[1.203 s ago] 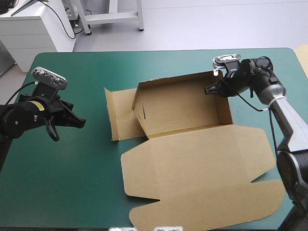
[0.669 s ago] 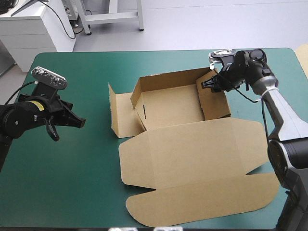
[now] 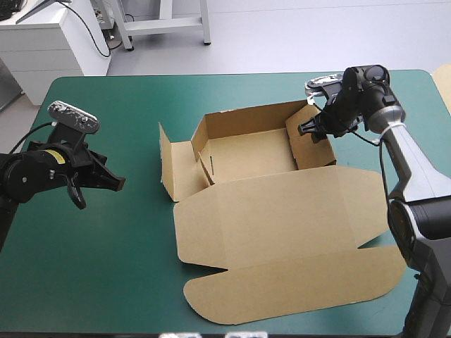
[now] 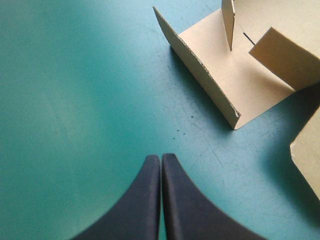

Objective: Fold the box

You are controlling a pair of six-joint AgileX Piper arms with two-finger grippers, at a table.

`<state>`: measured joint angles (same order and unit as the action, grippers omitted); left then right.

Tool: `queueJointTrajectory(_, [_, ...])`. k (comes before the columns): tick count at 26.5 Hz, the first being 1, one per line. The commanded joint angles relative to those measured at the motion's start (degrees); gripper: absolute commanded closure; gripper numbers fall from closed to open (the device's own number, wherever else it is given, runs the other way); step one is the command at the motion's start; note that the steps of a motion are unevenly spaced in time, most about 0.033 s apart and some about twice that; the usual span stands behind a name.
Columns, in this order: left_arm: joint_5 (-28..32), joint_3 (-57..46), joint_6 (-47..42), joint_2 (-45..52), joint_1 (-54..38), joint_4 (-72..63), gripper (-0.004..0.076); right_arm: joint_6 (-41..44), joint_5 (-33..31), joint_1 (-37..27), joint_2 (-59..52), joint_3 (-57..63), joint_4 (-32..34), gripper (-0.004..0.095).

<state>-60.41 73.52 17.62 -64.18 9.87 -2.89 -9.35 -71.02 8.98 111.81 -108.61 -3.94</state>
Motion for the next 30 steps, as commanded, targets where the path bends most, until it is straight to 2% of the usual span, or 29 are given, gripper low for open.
queueJointTrajectory(1, [2.3, 1.6, -0.4, 1.3, -0.2, -1.0, 0.0732, -0.5, 1.5, -0.1, -0.2, -1.9, 0.3, 0.0392])
queueJointTrajectory(5, [2.1, 1.6, -0.4, 1.3, -0.2, -1.1, 0.0732, -0.5, 8.8, -0.1, 2.8, -2.0, -1.4, 0.0393])
queueJointTrajectory(12, [2.1, 1.6, -0.4, 1.3, -0.2, -1.1, 0.0732, -1.4, 9.2, -0.1, 4.8, -2.0, -1.7, 0.0419])
queueJointTrajectory(14, [2.1, 1.6, -0.4, 1.3, -0.2, -1.1, 0.0732, -1.4, 9.0, -0.1, 5.1, -2.0, -1.7, 0.0504])
queueJointTrajectory(19, [2.1, 1.6, -0.4, 1.3, -0.2, -1.1, 0.0732, -1.4, 8.6, -0.1, 5.1, -2.0, -1.7, 0.0847])
queueJointTrajectory(21, [2.1, 1.6, -0.4, 1.3, -0.2, -1.1, 0.0732, -1.4, 8.2, -0.1, 5.1, -2.0, -1.7, 0.0929])
queueJointTrajectory(30, [1.6, 1.6, -0.4, 1.3, -0.2, -1.1, 0.0732, -1.4, 4.5, -0.1, 5.1, -4.2, -1.7, 0.0929])
